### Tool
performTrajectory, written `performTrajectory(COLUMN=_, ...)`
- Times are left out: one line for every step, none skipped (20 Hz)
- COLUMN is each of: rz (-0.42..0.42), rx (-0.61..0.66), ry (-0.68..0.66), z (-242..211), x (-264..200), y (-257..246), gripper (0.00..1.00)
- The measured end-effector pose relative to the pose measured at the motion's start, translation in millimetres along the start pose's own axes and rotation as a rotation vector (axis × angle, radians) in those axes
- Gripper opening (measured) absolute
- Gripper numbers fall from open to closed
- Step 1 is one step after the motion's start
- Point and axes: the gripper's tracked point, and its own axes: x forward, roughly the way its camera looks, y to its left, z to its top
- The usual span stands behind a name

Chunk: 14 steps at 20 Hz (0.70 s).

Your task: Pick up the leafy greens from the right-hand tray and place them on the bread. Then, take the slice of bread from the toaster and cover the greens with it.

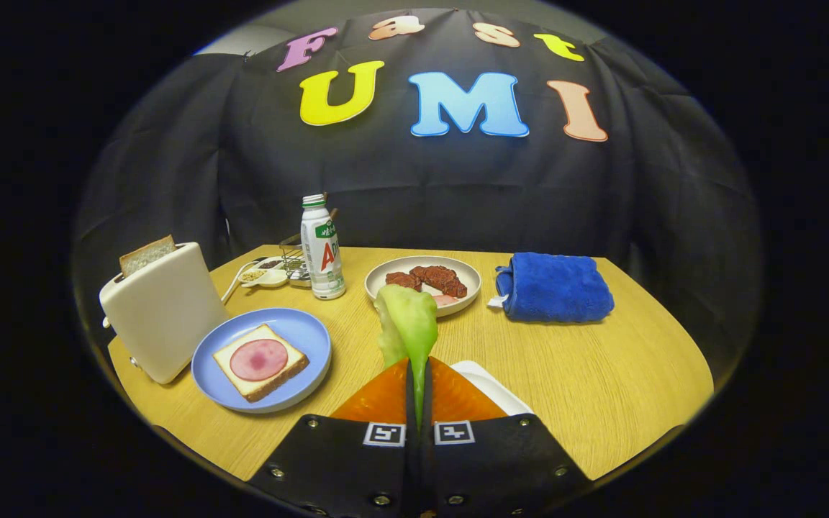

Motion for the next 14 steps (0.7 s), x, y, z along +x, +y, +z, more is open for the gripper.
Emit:
performTrajectory(rz=0.011, rx=0.004, ry=-0.006, z=3.0, x=0.1, y=5.6, gripper=0.00)
performTrajectory(rz=0.018, rx=0.003, ry=-0.011, z=6.5, x=0.2, y=9.6, gripper=0.01)
performTrajectory(rz=0.027, rx=-0.004, ry=-0.014, z=9.0, x=0.1, y=14.6, gripper=0.01)
performTrajectory(rz=0.043, rx=-0.010, ry=-0.020, z=12.3, x=-0.4, y=22.6, gripper=0.01)
performTrajectory(rz=0.062, rx=-0.016, ry=-0.024, z=14.7, x=0.1, y=32.9, gripper=0.01)
performTrajectory(rz=0.075, rx=-0.031, ry=-0.029, z=16.8, x=1.1, y=40.0, gripper=0.01)
performTrajectory(rz=0.074, rx=-0.067, ry=-0.034, z=17.4, x=2.6, y=42.4, gripper=0.01)
performTrajectory(rz=0.062, rx=-0.087, ry=-0.036, z=18.0, x=2.9, y=41.6, gripper=0.01)
performTrajectory(rz=0.072, rx=-0.081, ry=-0.040, z=19.8, x=2.6, y=48.4, gripper=0.01)
performTrajectory(rz=0.091, rx=-0.068, ry=-0.042, z=21.2, x=1.8, y=56.2, gripper=0.01)
performTrajectory(rz=0.102, rx=-0.060, ry=-0.043, z=21.5, x=3.3, y=59.6, gripper=0.01)
performTrajectory(rz=0.100, rx=-0.057, ry=-0.044, z=22.8, x=4.5, y=62.0, gripper=0.01)
performTrajectory(rz=0.094, rx=-0.057, ry=-0.043, z=23.2, x=6.5, y=65.6, gripper=0.01)
performTrajectory(rz=0.081, rx=-0.064, ry=-0.042, z=23.0, x=7.8, y=68.1, gripper=0.01)
